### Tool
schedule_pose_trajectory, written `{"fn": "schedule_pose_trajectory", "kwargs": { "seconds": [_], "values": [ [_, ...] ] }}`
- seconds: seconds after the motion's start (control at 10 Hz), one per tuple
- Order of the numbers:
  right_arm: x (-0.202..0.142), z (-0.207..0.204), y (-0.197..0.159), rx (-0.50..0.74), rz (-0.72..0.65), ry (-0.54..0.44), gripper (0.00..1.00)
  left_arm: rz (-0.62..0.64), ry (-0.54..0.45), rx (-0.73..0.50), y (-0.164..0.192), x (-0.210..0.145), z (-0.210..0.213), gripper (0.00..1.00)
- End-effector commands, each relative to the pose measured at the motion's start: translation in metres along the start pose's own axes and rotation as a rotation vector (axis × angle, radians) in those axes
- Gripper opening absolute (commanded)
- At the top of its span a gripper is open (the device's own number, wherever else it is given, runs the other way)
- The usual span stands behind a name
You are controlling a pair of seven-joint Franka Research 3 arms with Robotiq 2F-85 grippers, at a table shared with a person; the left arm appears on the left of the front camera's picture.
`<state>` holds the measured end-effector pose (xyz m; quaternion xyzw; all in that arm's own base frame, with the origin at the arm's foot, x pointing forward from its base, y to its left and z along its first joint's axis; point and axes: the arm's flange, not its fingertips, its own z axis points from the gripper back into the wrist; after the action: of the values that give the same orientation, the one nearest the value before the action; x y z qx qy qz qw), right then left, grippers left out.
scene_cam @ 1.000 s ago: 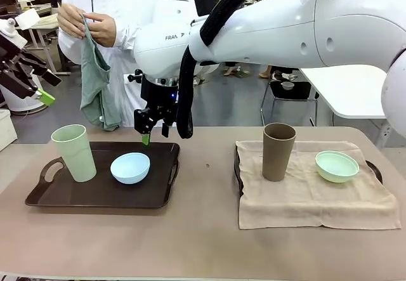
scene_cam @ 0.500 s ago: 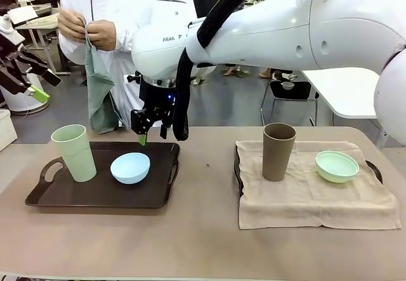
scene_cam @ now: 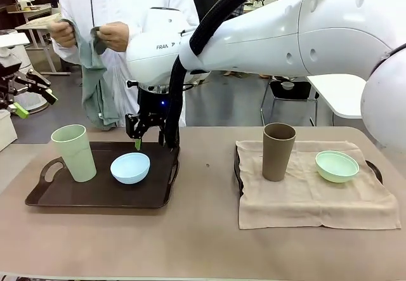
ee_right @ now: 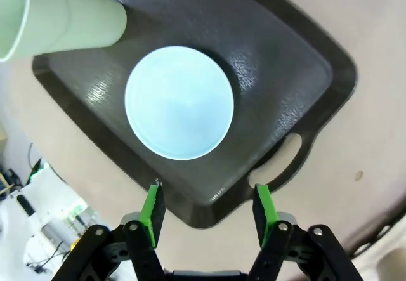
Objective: Set up a tray with a mat and arrange the tableware.
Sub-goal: Pick up the Picnic Bowl and Reusable plastic cup from the Handle tray in front of the human's position and hold them in the air.
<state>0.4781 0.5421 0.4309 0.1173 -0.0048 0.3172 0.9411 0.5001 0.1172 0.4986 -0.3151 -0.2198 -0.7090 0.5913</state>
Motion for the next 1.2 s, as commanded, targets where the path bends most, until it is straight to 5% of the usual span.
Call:
{"fn": "schedule_pose_trajectory", "kwargs": {
  "seconds": [0.0,0.4,0.5,0.8,1.1],
  "values": [
    [0.002,0.0,0.006,-0.021,-0.015,-0.006,0.73,0.007,-0.105,0.021,0.024,-0.015,0.017,1.0],
    [0.0,-0.001,0.002,0.0,0.002,0.001,0.73,0.141,-0.114,0.118,0.017,-0.048,0.019,1.0],
    [0.0,-0.001,0.002,0.0,0.002,0.001,0.73,0.059,-0.121,0.059,0.024,-0.055,0.008,1.0],
    [-0.001,-0.001,0.002,0.001,0.003,0.002,0.73,0.083,-0.122,0.07,0.022,-0.058,0.012,1.0],
    [-0.005,-0.019,0.0,-0.071,-0.025,0.012,0.73,0.121,-0.136,0.062,0.028,-0.1,-0.002,1.0]
  ]
}}
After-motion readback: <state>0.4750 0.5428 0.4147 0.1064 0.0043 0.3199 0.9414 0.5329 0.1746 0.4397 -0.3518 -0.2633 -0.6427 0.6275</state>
